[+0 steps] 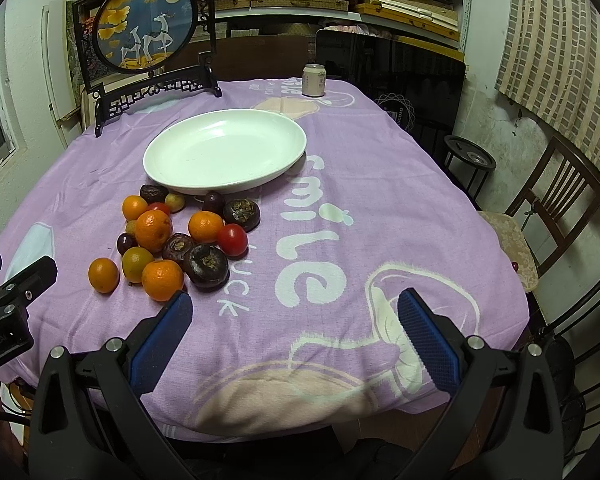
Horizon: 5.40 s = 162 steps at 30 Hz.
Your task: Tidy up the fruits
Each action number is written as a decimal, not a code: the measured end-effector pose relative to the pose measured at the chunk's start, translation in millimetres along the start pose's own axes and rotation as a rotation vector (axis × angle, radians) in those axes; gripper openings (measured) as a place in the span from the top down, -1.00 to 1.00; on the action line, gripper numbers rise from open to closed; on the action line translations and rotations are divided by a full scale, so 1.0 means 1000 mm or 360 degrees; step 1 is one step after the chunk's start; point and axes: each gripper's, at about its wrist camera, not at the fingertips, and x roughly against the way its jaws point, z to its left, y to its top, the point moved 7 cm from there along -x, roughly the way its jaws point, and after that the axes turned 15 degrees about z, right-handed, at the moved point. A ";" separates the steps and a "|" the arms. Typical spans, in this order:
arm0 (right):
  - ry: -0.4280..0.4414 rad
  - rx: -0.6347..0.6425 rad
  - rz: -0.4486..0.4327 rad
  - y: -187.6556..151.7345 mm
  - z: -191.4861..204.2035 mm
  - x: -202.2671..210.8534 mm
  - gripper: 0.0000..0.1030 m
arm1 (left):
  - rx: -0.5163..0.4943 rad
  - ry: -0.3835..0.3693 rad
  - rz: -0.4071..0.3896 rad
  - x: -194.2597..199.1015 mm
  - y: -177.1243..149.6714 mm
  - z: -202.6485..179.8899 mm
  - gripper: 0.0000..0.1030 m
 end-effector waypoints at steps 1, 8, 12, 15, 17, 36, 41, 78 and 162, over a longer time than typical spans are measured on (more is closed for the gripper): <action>0.0000 0.0000 0.0001 0.000 0.000 0.000 -0.97 | 0.0000 0.0000 0.0000 0.000 0.000 0.000 -0.96; 0.0000 -0.0001 0.0001 0.000 0.000 0.000 -0.97 | 0.0001 0.0001 -0.0001 0.000 0.000 0.000 -0.96; 0.0000 0.0000 0.0001 -0.001 0.000 0.000 -0.97 | 0.0000 0.0001 0.0000 0.000 0.000 0.000 -0.96; 0.0000 0.0000 0.0002 -0.001 0.000 -0.001 -0.97 | 0.0000 0.0000 0.0000 0.000 0.000 0.000 -0.96; 0.0000 0.0000 0.0002 -0.001 0.000 -0.001 -0.97 | -0.0001 0.0001 0.0000 0.000 0.000 0.000 -0.96; 0.0000 0.0001 0.0009 0.000 0.000 -0.003 -0.97 | -0.0002 0.0000 0.0012 -0.004 -0.001 0.000 -0.96; 0.0004 0.0022 -0.0001 0.000 -0.001 -0.009 -0.97 | -0.0002 0.0006 0.0025 -0.008 0.000 0.002 -0.96; 0.0507 0.0273 0.0104 0.005 0.031 -0.047 0.22 | -0.0046 -0.0108 0.0312 -0.098 -0.006 0.008 -0.82; 0.0460 0.0429 0.0216 0.026 0.071 -0.103 0.15 | -0.0094 -0.0137 0.0169 -0.069 0.015 0.008 -0.79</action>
